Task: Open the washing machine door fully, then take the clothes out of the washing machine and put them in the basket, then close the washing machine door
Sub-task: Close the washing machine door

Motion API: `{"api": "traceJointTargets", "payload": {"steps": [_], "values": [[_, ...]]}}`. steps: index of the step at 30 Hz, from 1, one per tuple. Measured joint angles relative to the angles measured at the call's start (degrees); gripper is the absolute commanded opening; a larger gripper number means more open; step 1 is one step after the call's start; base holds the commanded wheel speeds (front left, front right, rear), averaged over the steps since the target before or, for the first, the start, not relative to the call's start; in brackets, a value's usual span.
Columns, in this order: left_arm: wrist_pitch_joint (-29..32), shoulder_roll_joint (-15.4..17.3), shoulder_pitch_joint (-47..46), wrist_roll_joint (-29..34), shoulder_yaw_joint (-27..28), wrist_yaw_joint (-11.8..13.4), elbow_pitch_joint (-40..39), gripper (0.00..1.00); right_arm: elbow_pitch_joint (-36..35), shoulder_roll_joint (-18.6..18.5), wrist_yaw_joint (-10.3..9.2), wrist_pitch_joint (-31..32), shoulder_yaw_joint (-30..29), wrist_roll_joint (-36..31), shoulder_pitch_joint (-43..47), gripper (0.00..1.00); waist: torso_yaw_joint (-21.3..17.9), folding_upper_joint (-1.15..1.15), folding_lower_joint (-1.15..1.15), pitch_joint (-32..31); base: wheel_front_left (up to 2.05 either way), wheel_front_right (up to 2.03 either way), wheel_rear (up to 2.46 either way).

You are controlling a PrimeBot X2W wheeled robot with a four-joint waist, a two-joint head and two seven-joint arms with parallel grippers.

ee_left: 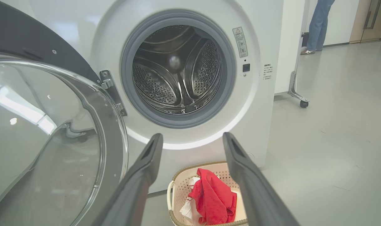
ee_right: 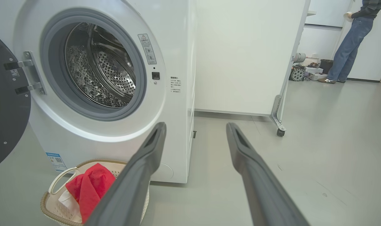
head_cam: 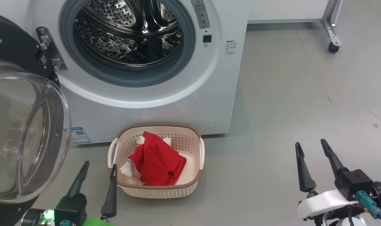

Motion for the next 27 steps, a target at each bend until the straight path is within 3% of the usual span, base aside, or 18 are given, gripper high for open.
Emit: {"api": "traceJointTargets", "payload": {"steps": [16,27], "values": [[0.51,-0.02,0.18,0.07,-0.45,0.11,-0.18,1.00,-0.30,-0.21,-0.83,0.40,-0.77,0.08,1.09,1.00,1.14,0.00,0.00,-0.26,0.00,0.00,0.00],[0.58,-0.14,0.09,1.07,-1.03,0.11,-0.25,1.00,-0.99,-0.82,-0.99,0.40,-2.56,0.34,2.28,1.00,6.41,0.00,0.00,-0.05,0.00,0.00,0.00]]}}
